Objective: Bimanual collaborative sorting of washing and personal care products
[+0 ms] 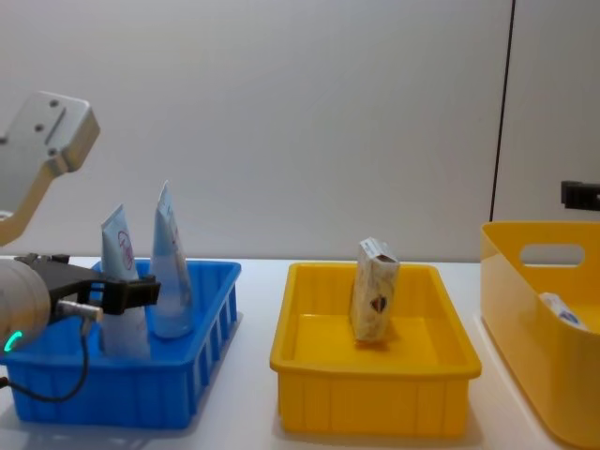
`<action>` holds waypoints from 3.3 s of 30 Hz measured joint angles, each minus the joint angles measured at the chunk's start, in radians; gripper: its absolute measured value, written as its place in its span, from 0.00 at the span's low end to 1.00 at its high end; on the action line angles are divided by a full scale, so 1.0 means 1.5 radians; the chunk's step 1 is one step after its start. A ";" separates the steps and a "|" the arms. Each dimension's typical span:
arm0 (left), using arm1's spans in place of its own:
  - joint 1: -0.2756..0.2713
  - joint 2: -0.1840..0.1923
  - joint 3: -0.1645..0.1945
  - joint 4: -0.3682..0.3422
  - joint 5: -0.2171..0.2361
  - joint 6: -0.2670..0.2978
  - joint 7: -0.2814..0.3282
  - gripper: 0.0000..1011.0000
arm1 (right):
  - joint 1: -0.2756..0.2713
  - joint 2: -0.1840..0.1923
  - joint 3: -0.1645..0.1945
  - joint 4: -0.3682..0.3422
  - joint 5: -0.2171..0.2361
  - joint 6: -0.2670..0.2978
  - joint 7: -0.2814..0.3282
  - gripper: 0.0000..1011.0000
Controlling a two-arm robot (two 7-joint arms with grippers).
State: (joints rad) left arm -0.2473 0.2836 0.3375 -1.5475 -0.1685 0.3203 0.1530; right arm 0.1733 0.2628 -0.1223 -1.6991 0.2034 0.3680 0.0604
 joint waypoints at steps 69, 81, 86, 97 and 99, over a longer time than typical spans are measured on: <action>-0.102 -0.083 -0.021 0.184 0.040 -0.064 -0.004 0.30 | 0.000 0.000 0.000 0.000 0.000 0.000 0.000 0.99; -0.075 -0.074 -0.038 0.108 0.037 -0.100 -0.012 0.29 | 0.000 0.000 0.000 0.000 0.000 0.000 0.000 0.99; -0.060 -0.068 -0.046 0.067 0.032 -0.104 -0.019 0.29 | 0.000 0.000 0.000 0.000 0.000 0.000 0.000 0.99; -0.042 -0.047 -0.055 0.003 0.016 -0.096 -0.064 0.29 | 0.000 0.000 0.000 0.000 0.000 0.000 0.000 0.99; -0.041 -0.041 -0.055 -0.008 0.014 -0.091 -0.076 0.29 | 0.000 0.000 0.000 0.000 0.000 0.000 0.000 0.99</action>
State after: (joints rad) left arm -0.3084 0.2215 0.2554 -1.5590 -0.1480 0.1839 0.0391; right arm 0.1734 0.2628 -0.1223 -1.6990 0.2033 0.3681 0.0604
